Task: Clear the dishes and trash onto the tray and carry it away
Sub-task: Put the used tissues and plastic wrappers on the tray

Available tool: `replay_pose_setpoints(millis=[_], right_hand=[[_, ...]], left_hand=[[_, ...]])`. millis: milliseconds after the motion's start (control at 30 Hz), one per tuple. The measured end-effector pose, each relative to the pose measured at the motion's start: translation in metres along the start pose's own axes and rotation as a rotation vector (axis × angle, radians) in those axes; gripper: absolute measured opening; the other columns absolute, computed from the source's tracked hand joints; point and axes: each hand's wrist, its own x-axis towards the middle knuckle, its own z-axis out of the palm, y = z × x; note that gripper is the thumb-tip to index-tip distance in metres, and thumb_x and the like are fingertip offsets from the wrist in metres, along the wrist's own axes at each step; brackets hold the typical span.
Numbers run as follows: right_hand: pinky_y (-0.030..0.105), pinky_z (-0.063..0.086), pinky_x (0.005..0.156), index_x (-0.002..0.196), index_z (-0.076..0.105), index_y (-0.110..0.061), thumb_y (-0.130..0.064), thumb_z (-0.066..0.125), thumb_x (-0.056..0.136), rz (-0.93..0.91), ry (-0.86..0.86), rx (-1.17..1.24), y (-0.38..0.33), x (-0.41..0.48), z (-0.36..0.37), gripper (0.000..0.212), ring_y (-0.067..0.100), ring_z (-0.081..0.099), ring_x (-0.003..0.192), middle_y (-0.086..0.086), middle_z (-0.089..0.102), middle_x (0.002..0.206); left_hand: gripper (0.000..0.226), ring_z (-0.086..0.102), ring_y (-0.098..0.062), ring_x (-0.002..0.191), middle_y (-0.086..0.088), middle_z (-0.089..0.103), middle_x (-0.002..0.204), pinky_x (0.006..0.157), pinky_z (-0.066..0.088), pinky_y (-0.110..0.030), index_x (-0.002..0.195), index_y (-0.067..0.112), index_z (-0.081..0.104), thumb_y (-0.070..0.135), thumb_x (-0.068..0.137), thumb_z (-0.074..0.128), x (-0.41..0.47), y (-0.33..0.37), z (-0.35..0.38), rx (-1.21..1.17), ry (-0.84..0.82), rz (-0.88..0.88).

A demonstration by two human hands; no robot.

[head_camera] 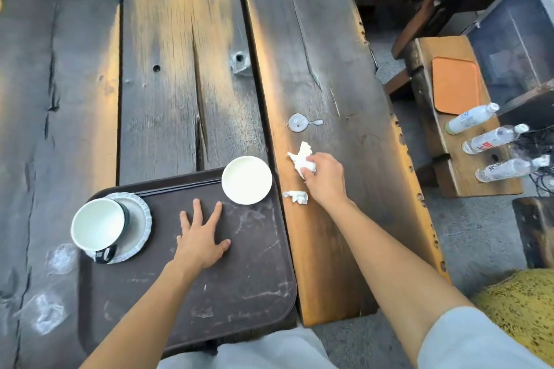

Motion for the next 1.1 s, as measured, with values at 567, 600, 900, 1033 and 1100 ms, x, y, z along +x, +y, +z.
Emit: replay_pose_setpoints(millis=[567,600,900,1033,1100], right_hand=[[0.035,0.05,0.082,0.117,0.061,-0.024,-0.018,0.071,0.089,-0.021,-0.041,-0.025,-0.011,0.004,0.005,0.031,0.027,0.062,0.099,0.006,0.068,0.108],[0.033,0.048,0.082,0.121,0.059,-0.026,-0.019,0.072,0.088,-0.042,-0.058,0.025,-0.013,-0.002,0.004,0.036,0.024,0.06,0.099,0.005,0.067,0.109],[0.03,0.042,0.095,0.126,0.066,-0.017,-0.022,0.072,0.089,-0.106,-0.253,-0.037,-0.001,-0.037,0.011,0.038,0.021,0.055,0.113,0.003,0.064,0.123],[0.042,0.024,0.119,0.129,0.064,-0.014,-0.019,0.069,0.091,-0.167,-0.332,-0.243,0.008,-0.046,0.021,0.039,0.023,0.021,0.144,0.002,0.036,0.155],[0.043,0.02,0.12,0.132,0.062,-0.015,-0.021,0.068,0.091,-0.158,-0.391,-0.32,0.012,-0.047,0.024,0.042,0.026,0.015,0.149,0.003,0.03,0.16]], left_hand=[[0.09,-0.018,-0.038,0.151,0.0,-0.029,0.163,0.116,0.024,-0.06,0.156,0.046,-0.005,0.045,0.093,0.059,-0.006,0.0,-0.004,0.031,-0.027,-0.003],[0.09,-0.018,-0.038,0.151,0.0,-0.029,0.163,0.117,0.024,-0.059,0.156,0.046,-0.005,0.045,0.093,0.059,-0.007,-0.001,-0.004,0.035,-0.029,-0.002],[0.092,-0.017,-0.039,0.151,-0.001,-0.028,0.164,0.118,0.024,-0.058,0.156,0.046,-0.005,0.044,0.092,0.061,-0.006,-0.004,-0.003,0.048,-0.033,0.009],[0.092,-0.017,-0.04,0.15,-0.001,-0.029,0.163,0.118,0.024,-0.057,0.156,0.046,-0.008,0.043,0.093,0.06,-0.007,-0.004,-0.004,0.065,-0.036,0.009],[0.092,-0.018,-0.04,0.15,-0.002,-0.029,0.163,0.118,0.024,-0.058,0.156,0.046,-0.008,0.043,0.093,0.059,-0.007,-0.003,-0.004,0.074,-0.038,0.009]])
